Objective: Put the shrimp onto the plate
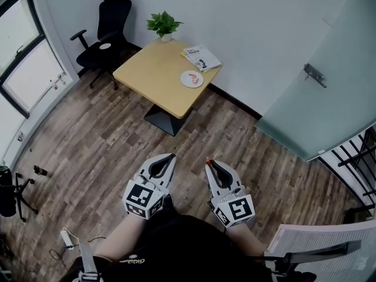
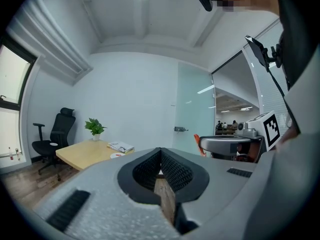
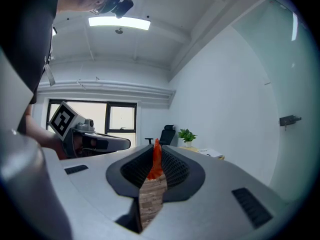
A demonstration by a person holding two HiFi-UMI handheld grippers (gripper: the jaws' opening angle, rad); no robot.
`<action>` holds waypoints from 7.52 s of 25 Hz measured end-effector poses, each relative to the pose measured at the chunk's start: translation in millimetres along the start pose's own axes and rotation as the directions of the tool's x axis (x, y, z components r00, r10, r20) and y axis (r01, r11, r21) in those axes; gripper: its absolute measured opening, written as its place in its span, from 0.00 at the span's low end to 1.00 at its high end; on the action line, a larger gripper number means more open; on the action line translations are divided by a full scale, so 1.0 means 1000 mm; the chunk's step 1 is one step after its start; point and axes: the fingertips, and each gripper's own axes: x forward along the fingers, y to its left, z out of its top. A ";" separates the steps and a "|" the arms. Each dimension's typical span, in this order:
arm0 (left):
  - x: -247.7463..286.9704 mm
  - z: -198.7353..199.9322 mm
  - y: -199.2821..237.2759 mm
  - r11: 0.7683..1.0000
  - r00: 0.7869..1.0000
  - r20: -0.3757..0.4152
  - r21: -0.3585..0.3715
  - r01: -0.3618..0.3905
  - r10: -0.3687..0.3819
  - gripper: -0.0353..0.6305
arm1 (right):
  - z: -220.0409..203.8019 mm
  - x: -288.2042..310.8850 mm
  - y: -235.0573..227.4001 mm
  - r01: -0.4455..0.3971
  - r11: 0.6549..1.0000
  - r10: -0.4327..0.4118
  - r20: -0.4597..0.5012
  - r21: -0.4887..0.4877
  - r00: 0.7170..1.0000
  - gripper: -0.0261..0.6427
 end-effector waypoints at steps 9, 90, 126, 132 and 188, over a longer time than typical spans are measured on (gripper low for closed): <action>0.017 0.002 0.095 0.999 1.000 -0.001 -0.044 0.016 -0.016 0.06 | 0.007 0.095 0.005 0.009 1.000 -0.009 -0.021 -0.023 1.000 0.11; 0.386 0.067 0.304 0.999 1.000 -0.017 -0.039 -0.019 0.018 0.06 | 0.031 0.406 -0.293 -0.041 0.999 0.041 -0.004 0.007 0.999 0.11; 0.405 -0.025 0.330 0.989 0.981 -0.195 -0.146 -0.029 0.000 0.06 | -0.088 0.461 -0.297 -0.075 0.990 0.106 -0.273 0.122 0.956 0.11; 0.403 -0.027 0.336 0.987 0.980 -0.201 -0.153 -0.049 0.017 0.06 | -0.110 0.488 -0.310 -0.085 0.995 0.100 -0.327 0.060 0.940 0.11; 0.369 -0.055 0.373 0.973 0.959 -0.269 -0.185 -0.140 0.087 0.06 | -0.310 0.568 -0.339 -0.210 0.968 0.010 -0.815 -0.137 0.579 0.13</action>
